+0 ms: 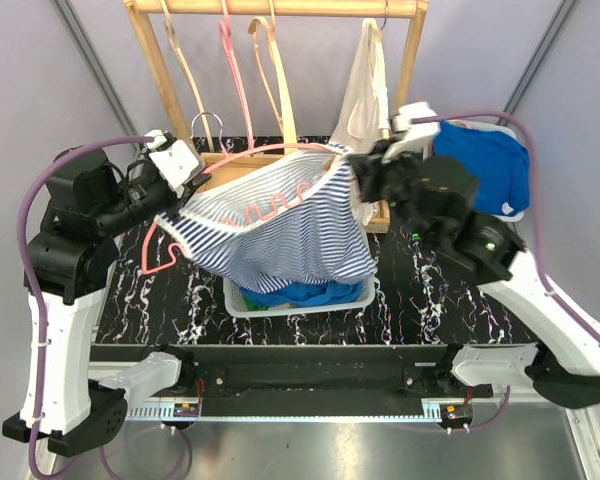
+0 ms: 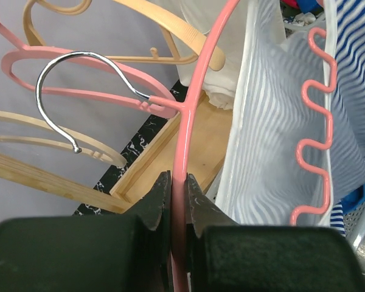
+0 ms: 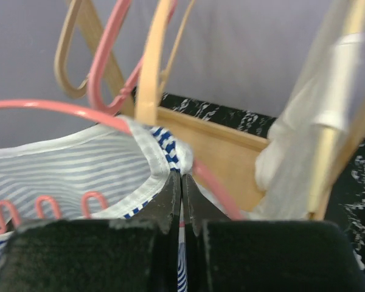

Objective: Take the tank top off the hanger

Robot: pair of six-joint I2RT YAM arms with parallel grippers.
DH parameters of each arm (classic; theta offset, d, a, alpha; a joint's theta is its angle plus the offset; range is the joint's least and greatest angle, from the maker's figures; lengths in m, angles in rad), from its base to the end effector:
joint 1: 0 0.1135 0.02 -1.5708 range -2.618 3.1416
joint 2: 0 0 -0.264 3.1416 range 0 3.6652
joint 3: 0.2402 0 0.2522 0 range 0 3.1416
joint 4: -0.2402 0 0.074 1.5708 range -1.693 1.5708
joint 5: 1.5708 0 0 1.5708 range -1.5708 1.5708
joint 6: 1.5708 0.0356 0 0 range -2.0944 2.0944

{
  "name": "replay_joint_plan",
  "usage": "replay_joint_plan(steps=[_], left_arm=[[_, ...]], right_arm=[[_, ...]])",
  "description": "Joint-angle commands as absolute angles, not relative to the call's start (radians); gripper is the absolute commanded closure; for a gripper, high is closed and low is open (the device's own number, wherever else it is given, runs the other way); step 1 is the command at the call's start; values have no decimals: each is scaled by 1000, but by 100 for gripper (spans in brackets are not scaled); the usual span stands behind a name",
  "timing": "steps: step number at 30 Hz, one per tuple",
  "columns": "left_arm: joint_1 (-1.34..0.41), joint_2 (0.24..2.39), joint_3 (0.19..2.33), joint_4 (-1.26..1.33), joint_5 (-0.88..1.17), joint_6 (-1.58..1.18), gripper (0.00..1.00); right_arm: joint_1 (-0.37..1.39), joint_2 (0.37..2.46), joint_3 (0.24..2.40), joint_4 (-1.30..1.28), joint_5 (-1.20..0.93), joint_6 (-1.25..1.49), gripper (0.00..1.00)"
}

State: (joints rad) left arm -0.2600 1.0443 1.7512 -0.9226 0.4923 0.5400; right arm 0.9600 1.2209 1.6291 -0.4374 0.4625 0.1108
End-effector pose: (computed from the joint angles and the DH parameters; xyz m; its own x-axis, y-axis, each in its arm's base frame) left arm 0.1286 -0.0516 0.5239 0.1685 0.4240 -0.8898 0.6834 0.6003 0.4155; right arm 0.1486 0.1845 0.5107 -0.0694 0.0734 -0.9949 -0.4726 0.8759 0.0976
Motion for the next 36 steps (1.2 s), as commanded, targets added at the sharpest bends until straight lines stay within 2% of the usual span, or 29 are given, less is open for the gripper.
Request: replay_joint_plan(steps=[1,7,15,21,23,26,27,28,30,31,33,34,36], left_arm=[[-261,1040,1752,-825,489,522,100],[-261,1045,1756,-833,486,537,100],[-261,1046,1776,-838,473,537,100],[-261,1035,1781,-850,430,568,100],[-261,1038,1787,-847,428,563,100],[-261,1051,1807,-845,468,537,100],[-261,1057,1813,-842,480,528,100],[-261,1060,1819,-844,494,522,99],[-261,1074,1822,-844,554,511,98],[-261,1080,1815,-842,575,508,96],[-261,1088,1799,-838,632,508,95],[-261,1091,1787,-824,643,509,95],[-264,1092,1750,-802,664,508,95]], right_arm=[[818,1088,1570,-396,535,103,100],[717,1037,1474,-399,580,101,100],[701,1040,1375,-454,509,155,100],[699,960,1264,-471,525,167,100],[699,954,1262,-497,502,181,100],[699,951,1246,-511,343,206,100],[699,945,1230,-506,187,183,98],[701,943,1227,-503,120,175,94],[701,931,1250,-511,-15,141,80],[701,916,1265,-523,-50,129,67],[701,899,1343,-543,-130,88,56],[701,894,1379,-575,-161,74,46],[701,903,1509,-618,-221,31,41]])
